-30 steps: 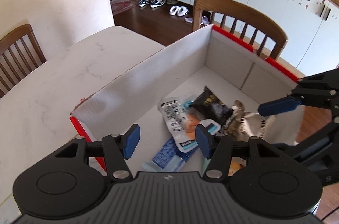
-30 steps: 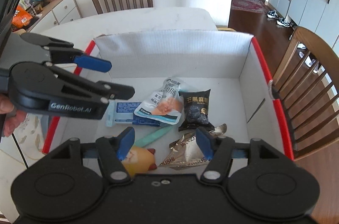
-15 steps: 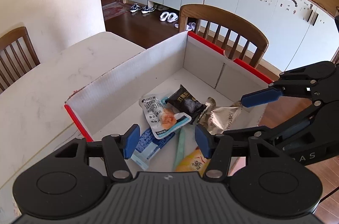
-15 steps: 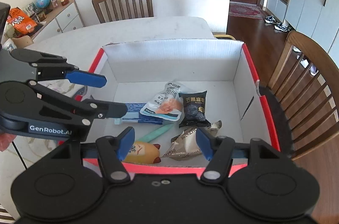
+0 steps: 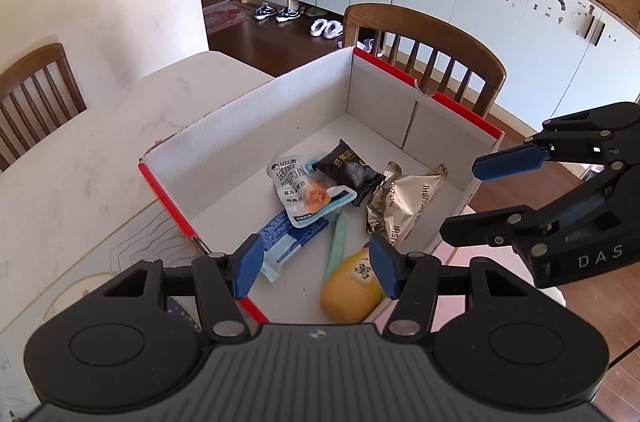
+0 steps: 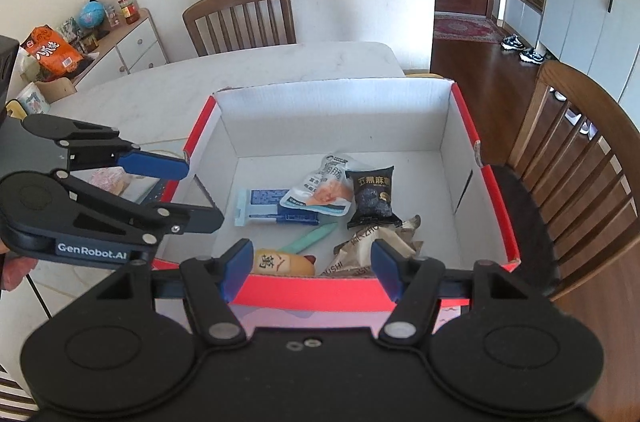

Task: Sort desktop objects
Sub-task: 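Withdraw both open grippers up and away from the box, then move both grippers to the table and lower the right onto the pink-printed bag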

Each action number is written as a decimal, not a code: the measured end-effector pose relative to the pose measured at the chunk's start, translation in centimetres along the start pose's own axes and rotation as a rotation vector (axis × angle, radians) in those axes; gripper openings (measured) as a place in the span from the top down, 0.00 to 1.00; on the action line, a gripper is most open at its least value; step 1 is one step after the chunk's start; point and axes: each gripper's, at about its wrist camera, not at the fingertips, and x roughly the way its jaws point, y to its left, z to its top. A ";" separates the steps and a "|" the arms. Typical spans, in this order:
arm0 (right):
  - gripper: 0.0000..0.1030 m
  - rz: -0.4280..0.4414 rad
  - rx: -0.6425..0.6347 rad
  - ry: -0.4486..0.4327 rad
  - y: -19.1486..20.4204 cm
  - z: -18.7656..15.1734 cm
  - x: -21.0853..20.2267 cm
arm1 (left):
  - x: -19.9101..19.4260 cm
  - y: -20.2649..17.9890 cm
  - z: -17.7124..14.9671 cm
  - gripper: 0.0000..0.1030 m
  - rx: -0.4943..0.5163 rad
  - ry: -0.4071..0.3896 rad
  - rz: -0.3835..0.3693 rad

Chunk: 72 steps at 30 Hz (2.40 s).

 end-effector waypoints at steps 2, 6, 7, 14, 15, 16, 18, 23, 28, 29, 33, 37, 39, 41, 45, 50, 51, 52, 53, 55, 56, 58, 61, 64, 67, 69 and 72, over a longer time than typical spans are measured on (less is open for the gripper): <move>0.36 -0.002 -0.006 -0.007 0.1 -0.2 -0.3 | -0.3 -0.2 -0.2 0.36 0.003 -0.004 -0.005; 0.34 -0.015 -0.022 -0.029 0.4 -0.7 -0.9 | -0.8 -0.5 -0.9 0.32 0.014 -0.008 -0.028; 0.34 -0.018 -0.025 -0.032 0.5 -0.7 -1.0 | -0.9 -0.5 -1.1 0.28 0.013 -0.006 -0.029; 0.27 -0.024 -0.041 -0.061 1.2 -1.1 -1.5 | -1.9 -0.4 -2.3 0.22 -0.007 -0.016 -0.025; 0.26 -0.024 -0.037 -0.064 1.3 -1.1 -1.6 | -2.1 -0.3 -2.4 0.21 -0.013 -0.019 -0.025; 0.25 -0.022 -0.030 -0.068 1.3 -1.2 -1.6 | -2.3 -0.1 -2.7 0.18 -0.022 -0.023 -0.029; 0.22 -0.020 -0.014 -0.074 1.3 -1.3 -1.7 | -2.7 0.3 -3.1 0.16 -0.042 -0.037 -0.037; 0.21 -0.034 0.012 -0.089 2.0 -1.5 -1.8 | -3.8 1.2 -3.8 0.13 -0.062 -0.066 -0.043; 0.20 -0.036 0.035 -0.111 3.1 -1.7 -2.1 | -4.7 2.2 -4.7 0.00 -0.077 -0.079 -0.056; 0.20 -0.037 0.038 -0.115 3.4 -1.7 -2.2 | -5.0 2.4 -4.9 0.00 -0.077 -0.082 -0.059; 0.20 -0.039 0.043 -0.124 4.8 -1.6 -2.1 | -5.9 3.5 -6.1 0.00 -0.088 -0.089 -0.061; 0.20 -0.041 0.038 -0.123 6.7 -1.4 -1.7 | -6.8 4.9 -7.3 0.00 -0.104 -0.090 -0.052; 0.20 -0.040 0.039 -0.119 7.7 -1.3 -1.3 | -7.4 5.6 -7.9 0.00 -0.109 -0.094 -0.050; 0.20 -0.037 0.041 -0.116 8.6 -1.2 -1.0 | -7.9 6.2 -8.4 0.00 -0.116 -0.096 -0.053; 0.20 -0.032 0.037 -0.111 10.6 -0.9 -0.4 | -8.9 7.6 -9.2 0.00 -0.125 -0.102 -0.052; 0.20 -0.031 0.031 -0.112 12.9 -0.5 0.3 | -10.0 9.7 -10.5 0.00 -0.144 -0.106 -0.046; 0.20 -0.030 0.032 -0.111 13.3 -0.4 0.5 | -10.2 10.2 -10.8 0.00 -0.152 -0.107 -0.043; 0.20 -0.025 0.035 -0.109 13.8 -0.3 0.8 | -10.4 10.7 -11.1 0.00 -0.160 -0.109 -0.041; 0.20 -0.019 0.038 -0.106 14.2 -0.3 1.0 | -10.5 11.2 -11.5 0.00 -0.170 -0.110 -0.037; 0.20 -0.012 0.040 -0.102 15.3 -0.3 1.5 | -10.7 12.1 -12.2 0.00 -0.183 -0.110 -0.029; 0.20 -0.011 0.039 -0.102 15.8 -0.2 1.8 | -10.8 12.6 -12.6 0.00 -0.188 -0.111 -0.023; 0.20 -0.004 0.041 -0.095 16.7 -0.2 2.5 | -11.0 13.5 -13.3 0.00 -0.200 -0.104 -0.014; 0.20 0.006 0.049 -0.089 18.0 -0.1 3.3 | -11.3 15.0 -14.6 0.00 -0.218 -0.107 0.004; 0.20 0.016 0.055 -0.083 19.2 -0.2 4.2 | -11.8 16.4 -16.1 0.00 -0.232 -0.117 0.040; 0.20 0.017 0.044 -0.077 20.5 -0.2 5.1 | -12.1 17.5 -17.4 0.00 -0.230 -0.120 0.075; 0.20 0.018 0.030 -0.076 21.4 -0.1 5.6 | -12.2 18.2 -18.4 0.00 -0.234 -0.116 0.087; 0.20 0.020 0.008 -0.074 22.5 0.0 6.3 | -12.2 19.3 -19.6 0.00 -0.260 -0.111 0.086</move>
